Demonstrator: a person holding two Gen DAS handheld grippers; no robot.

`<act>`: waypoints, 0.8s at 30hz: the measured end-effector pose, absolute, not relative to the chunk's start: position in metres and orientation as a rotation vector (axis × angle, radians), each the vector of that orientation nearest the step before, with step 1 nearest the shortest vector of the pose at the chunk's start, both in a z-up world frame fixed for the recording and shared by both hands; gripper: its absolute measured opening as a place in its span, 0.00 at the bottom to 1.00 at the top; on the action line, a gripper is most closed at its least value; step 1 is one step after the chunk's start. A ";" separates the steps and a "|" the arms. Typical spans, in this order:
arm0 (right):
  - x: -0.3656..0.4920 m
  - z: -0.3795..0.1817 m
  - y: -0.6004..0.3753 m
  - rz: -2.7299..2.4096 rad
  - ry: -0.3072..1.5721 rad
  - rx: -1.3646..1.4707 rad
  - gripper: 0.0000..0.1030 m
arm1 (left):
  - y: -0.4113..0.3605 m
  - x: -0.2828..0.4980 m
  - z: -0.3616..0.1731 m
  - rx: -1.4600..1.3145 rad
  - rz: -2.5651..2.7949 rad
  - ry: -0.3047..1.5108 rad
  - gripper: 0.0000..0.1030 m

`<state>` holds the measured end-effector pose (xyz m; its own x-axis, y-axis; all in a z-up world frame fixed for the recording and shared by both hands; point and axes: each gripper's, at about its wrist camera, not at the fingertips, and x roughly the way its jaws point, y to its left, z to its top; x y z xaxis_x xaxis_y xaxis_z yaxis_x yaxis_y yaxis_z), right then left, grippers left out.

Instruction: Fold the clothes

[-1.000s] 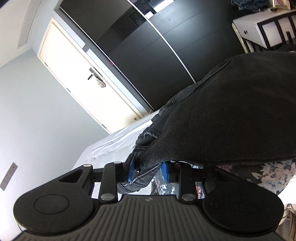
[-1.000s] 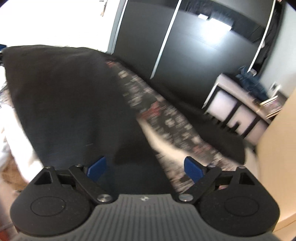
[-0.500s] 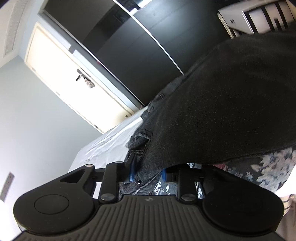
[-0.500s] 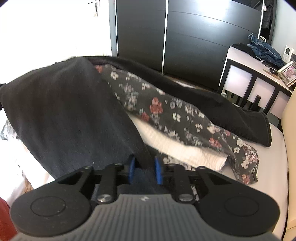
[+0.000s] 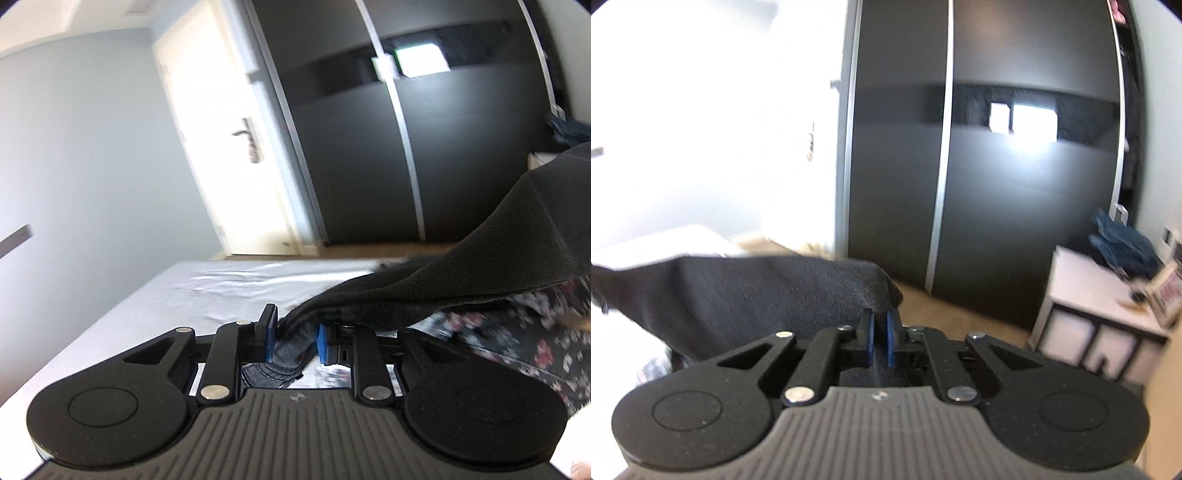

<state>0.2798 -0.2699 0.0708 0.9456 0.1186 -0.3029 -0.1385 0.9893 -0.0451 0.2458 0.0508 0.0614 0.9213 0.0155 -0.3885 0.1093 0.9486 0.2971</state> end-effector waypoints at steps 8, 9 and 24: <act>0.287 0.116 -0.193 0.372 0.190 -0.052 0.08 | 0.188 0.160 0.154 0.080 0.394 0.252 0.00; 0.288 0.119 -0.180 0.410 0.190 -0.048 0.08 | 0.207 0.142 0.166 0.071 0.419 0.251 0.00; 0.254 0.133 -0.119 0.468 0.143 -0.133 0.07 | 0.184 0.078 0.094 0.328 0.186 0.453 0.01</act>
